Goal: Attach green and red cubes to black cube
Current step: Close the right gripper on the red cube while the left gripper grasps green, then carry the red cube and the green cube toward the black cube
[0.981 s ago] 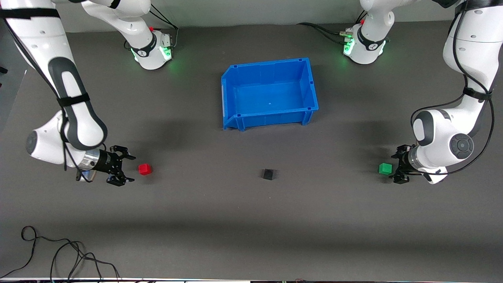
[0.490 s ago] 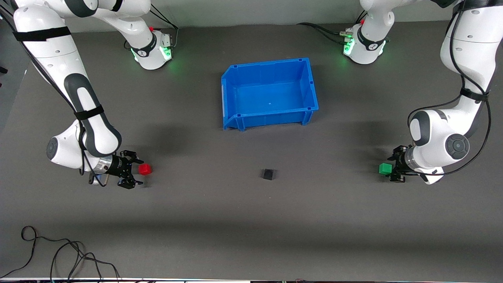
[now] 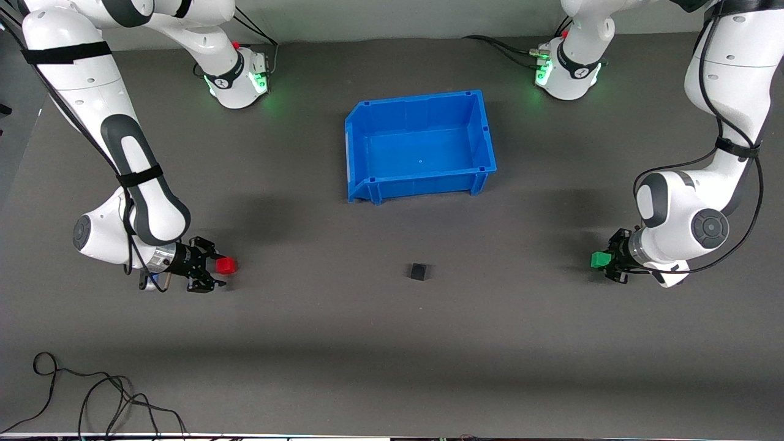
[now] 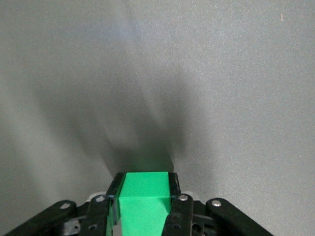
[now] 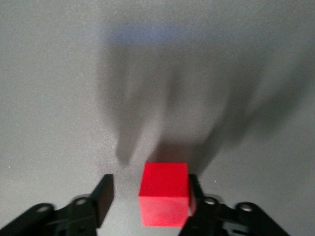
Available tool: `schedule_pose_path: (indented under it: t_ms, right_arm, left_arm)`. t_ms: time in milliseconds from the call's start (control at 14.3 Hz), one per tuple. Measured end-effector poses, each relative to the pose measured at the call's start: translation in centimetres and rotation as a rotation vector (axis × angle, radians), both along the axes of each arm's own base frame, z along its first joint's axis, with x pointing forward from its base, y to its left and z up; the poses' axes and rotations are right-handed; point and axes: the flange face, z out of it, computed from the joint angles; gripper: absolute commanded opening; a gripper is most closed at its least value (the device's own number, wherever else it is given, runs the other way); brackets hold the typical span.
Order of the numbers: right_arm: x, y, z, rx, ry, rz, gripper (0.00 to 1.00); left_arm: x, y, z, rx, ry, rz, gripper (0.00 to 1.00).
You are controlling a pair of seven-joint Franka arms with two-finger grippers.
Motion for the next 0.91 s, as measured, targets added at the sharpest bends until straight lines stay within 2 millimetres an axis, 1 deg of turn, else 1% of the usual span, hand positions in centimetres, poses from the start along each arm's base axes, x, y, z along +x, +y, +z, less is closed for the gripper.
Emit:
schedule_pose_path:
  t_ms: [70, 140, 210, 280, 420, 561, 631, 701, 771, 911]
  right_arm:
    - [0.0, 0.0, 0.0, 0.000, -0.003, 0.009, 0.24]
    - [0.0, 0.0, 0.0, 0.000, -0.007, 0.019, 0.22]
    - [0.0, 0.0, 0.0, 0.000, -0.009, 0.025, 0.21]
    - [0.0, 0.0, 0.0, 0.000, -0.011, 0.027, 0.20]
    - [0.2, 0.0, 0.1, 0.000, -0.015, 0.029, 0.20]
    - [0.8, 0.4, 0.8, 0.009, -0.021, 0.039, 0.20]
    - [1.3, 1.3, 1.4, 0.026, -0.019, 0.049, 0.20]
    - [2.0, 2.5, 2.2, 0.041, -0.016, 0.050, 0.20]
    - [2.6, 4.3, 3.0, 0.049, -0.014, 0.044, 0.20]
    - [3.6, 9.4, 4.4, 0.057, -0.006, 0.028, 0.20]
  left_arm:
    - [0.1, 0.0, 0.1, 0.000, -0.004, 0.001, 0.00]
    - [0.6, 0.0, 0.6, 0.001, -0.015, 0.001, 0.00]
    - [1.3, -0.3, 1.5, 0.001, -0.029, 0.002, 0.00]
    - [2.3, -1.0, 2.7, 0.001, -0.029, 0.010, 0.00]
    - [4.4, -2.6, 6.0, 0.004, -0.014, 0.030, 0.00]
    - [5.9, -3.6, 8.9, 0.007, -0.014, 0.053, 0.00]
    - [6.3, -4.0, 9.8, 0.007, -0.019, 0.062, 0.00]
    - [6.6, -4.5, 10.3, 0.005, -0.026, 0.067, 0.00]
    - [6.8, -5.2, 10.7, 0.003, -0.032, 0.075, 0.00]
    - [7.0, -7.3, 11.2, 0.002, -0.040, 0.105, 0.00]
